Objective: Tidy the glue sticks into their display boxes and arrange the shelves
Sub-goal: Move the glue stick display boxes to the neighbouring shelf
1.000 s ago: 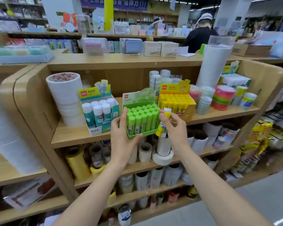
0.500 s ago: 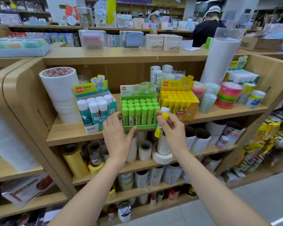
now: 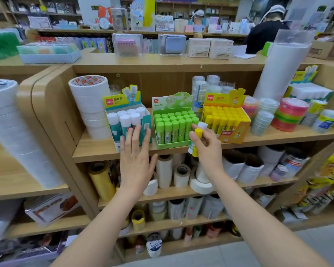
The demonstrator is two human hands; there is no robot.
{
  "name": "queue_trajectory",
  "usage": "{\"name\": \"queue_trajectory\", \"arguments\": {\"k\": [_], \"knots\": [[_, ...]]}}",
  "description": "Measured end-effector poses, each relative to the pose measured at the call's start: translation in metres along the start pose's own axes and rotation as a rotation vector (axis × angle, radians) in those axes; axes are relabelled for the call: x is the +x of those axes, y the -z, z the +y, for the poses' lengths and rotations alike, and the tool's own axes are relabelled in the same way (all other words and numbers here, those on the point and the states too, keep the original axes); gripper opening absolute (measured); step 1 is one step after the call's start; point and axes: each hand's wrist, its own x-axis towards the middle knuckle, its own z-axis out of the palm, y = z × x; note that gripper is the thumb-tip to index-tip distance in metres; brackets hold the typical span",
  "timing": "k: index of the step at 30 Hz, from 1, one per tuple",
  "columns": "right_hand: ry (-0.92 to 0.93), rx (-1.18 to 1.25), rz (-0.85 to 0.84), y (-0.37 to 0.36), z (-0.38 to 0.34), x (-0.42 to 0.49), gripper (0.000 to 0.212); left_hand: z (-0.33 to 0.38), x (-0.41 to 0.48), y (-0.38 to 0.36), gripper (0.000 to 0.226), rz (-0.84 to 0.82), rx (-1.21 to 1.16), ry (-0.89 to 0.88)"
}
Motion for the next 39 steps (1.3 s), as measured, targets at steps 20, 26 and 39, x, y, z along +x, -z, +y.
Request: {"name": "queue_trajectory", "arguments": {"k": [20,26,39], "knots": [[-0.051,0.274,0.078,0.030,-0.013,-0.020,0.040,0.057,0.024,0.024,0.023,-0.231,-1.079,-0.118],[-0.050,0.306,-0.099,0.068,-0.023,-0.020,0.027,0.116,0.039,0.015,0.024,-0.543,-1.480,0.058],[0.203,-0.075,-0.264,0.135,-0.005,0.041,0.023,0.172,0.034,-0.004,0.021,-0.026,-1.072,0.309]]}}
